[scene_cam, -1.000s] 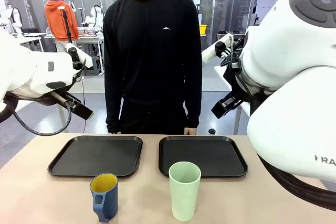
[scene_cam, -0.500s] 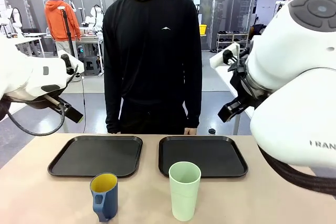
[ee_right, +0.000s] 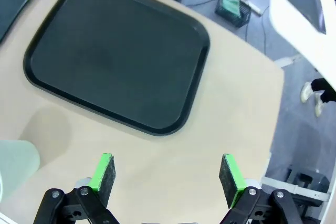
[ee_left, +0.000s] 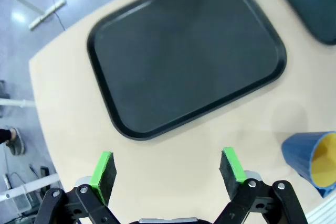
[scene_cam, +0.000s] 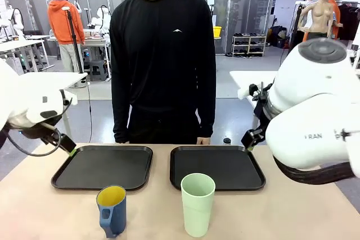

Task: Sort and store the cups by type.
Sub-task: Pick up the Reusable plastic cup.

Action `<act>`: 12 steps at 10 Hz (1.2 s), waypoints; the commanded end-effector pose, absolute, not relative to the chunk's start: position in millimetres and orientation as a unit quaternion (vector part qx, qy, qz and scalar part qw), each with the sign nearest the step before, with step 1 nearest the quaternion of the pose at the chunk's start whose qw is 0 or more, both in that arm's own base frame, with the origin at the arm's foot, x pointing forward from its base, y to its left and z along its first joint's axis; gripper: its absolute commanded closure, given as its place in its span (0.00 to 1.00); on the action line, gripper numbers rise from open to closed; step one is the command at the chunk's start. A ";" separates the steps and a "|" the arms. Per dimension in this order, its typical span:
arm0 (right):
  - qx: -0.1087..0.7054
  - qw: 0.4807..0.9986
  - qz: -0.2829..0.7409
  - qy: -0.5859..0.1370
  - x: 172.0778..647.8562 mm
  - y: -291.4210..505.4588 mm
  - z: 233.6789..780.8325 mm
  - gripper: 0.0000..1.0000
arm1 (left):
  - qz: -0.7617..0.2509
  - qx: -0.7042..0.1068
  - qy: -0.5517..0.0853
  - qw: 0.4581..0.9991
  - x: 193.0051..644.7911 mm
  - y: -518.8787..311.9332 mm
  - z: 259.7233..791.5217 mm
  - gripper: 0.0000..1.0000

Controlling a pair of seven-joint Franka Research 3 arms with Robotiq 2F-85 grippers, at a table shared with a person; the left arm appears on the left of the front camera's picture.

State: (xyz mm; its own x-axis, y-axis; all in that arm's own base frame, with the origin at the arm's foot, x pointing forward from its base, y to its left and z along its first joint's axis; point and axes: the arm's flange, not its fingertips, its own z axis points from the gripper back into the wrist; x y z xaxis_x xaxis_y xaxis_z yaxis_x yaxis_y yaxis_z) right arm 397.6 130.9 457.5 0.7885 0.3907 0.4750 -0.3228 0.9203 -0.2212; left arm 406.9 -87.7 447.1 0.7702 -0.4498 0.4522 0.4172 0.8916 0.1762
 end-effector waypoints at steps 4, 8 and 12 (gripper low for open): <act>-0.010 0.955 0.173 -0.239 409.6 120.5 406.8 0.00 | -0.213 -0.006 -0.226 0.951 423.3 -79.5 414.5 0.00; -0.017 0.953 0.175 -0.248 410.8 120.6 400.0 0.00 | -0.204 -0.017 -0.228 0.952 427.9 -76.4 404.0 0.00; -0.021 0.956 0.167 -0.239 420.9 127.1 407.5 0.00 | -0.199 -0.003 -0.216 0.956 422.1 -79.9 406.4 0.00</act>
State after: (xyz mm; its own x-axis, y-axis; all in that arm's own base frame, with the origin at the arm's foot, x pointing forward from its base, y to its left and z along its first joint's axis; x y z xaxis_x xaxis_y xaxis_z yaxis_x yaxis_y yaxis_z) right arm 421.0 127.0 407.8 0.8301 0.3299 0.4495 -0.3099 0.9432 -0.1199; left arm 422.7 -81.2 405.8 0.8249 -0.3802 0.4184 0.3826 0.9203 0.0819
